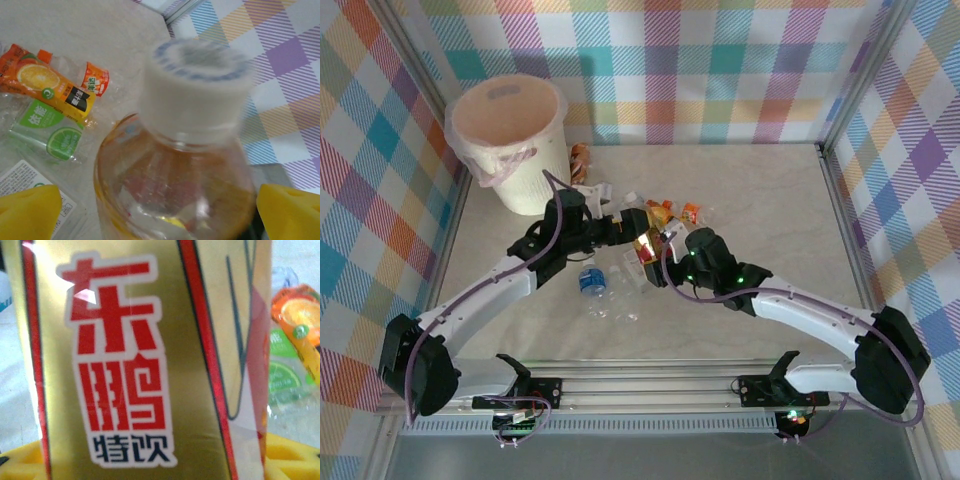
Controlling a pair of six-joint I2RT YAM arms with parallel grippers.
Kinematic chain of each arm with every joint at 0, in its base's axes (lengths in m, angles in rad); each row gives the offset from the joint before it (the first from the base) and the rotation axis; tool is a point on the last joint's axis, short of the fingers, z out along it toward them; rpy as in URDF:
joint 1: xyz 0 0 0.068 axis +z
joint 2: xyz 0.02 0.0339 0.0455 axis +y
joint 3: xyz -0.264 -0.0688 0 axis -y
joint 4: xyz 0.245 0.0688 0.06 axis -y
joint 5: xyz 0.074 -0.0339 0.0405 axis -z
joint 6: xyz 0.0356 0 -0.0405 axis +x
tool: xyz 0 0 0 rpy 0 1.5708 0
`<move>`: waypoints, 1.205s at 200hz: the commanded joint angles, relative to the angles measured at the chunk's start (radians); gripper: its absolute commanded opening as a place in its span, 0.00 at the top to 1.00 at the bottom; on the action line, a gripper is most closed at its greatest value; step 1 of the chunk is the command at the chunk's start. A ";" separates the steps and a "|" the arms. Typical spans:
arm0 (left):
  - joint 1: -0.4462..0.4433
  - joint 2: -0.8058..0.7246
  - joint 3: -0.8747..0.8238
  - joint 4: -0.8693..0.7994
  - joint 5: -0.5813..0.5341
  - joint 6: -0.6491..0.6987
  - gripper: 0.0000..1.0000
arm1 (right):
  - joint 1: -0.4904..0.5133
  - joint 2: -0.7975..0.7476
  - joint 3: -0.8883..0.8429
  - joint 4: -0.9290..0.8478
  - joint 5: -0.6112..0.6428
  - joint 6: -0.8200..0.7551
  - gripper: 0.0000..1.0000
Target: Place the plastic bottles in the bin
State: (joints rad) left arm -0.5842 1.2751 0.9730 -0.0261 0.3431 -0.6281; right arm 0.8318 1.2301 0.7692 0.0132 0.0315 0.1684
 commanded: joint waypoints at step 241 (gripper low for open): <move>-0.028 0.016 0.123 -0.148 -0.380 0.043 0.43 | 0.004 0.064 0.168 0.066 -0.104 -0.114 0.00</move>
State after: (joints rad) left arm -0.6083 1.3071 1.0424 -0.1177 0.0593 -0.6495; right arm 0.8310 1.3304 0.8875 0.0837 -0.0547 0.0628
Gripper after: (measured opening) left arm 0.639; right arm 0.996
